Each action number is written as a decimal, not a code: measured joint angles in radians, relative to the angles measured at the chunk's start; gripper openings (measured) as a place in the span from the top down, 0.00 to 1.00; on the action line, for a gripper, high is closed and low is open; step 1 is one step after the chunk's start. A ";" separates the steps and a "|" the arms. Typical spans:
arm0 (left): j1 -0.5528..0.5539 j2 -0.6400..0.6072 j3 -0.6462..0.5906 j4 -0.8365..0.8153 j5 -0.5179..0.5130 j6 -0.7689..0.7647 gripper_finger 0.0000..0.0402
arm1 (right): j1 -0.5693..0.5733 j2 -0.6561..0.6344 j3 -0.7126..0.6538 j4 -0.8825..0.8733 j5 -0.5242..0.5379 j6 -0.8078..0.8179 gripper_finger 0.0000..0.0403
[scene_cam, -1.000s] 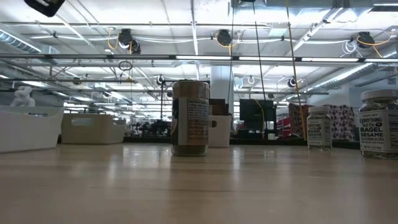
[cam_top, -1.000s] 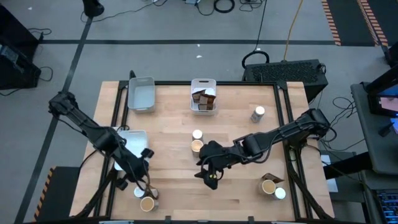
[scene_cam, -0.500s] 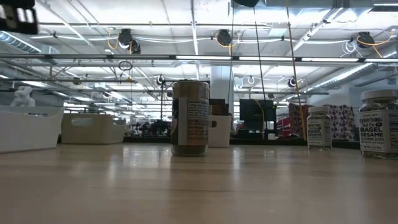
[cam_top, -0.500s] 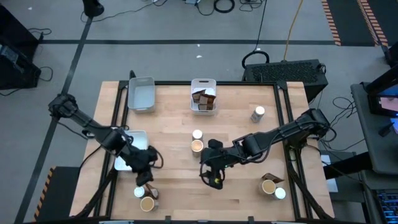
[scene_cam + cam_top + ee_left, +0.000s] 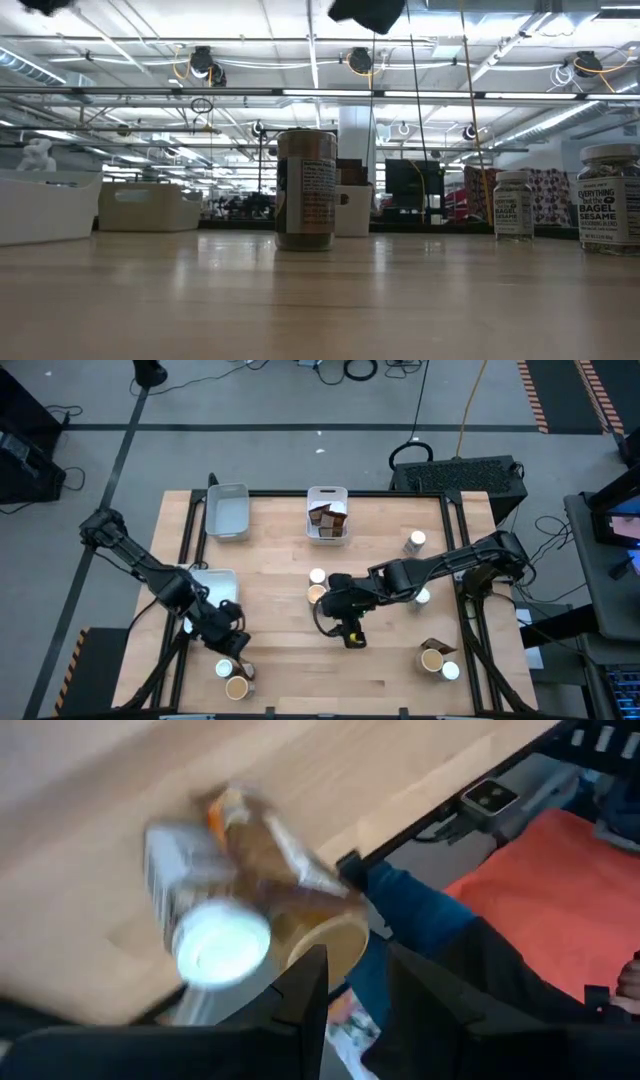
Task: Sort spices by type
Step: Put the brown seasoning pack into the top white bin
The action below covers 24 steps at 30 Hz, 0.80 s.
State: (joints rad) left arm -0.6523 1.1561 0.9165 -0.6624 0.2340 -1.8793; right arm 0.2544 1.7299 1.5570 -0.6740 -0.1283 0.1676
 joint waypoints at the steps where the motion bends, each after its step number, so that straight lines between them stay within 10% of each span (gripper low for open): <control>1: -0.013 0.000 0.000 -0.002 0.000 -0.034 0.73 | -0.006 -0.002 0.000 -0.016 -0.015 -0.018 0.44; 24: -0.087 0.114 0.000 -0.023 -0.070 -0.368 0.73 | -0.110 -0.025 0.000 -0.144 -0.141 -0.318 0.44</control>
State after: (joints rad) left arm -0.7391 1.2702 0.9169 -0.6853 0.1643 -2.2471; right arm 0.1439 1.7050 1.5566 -0.8181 -0.2696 -0.1504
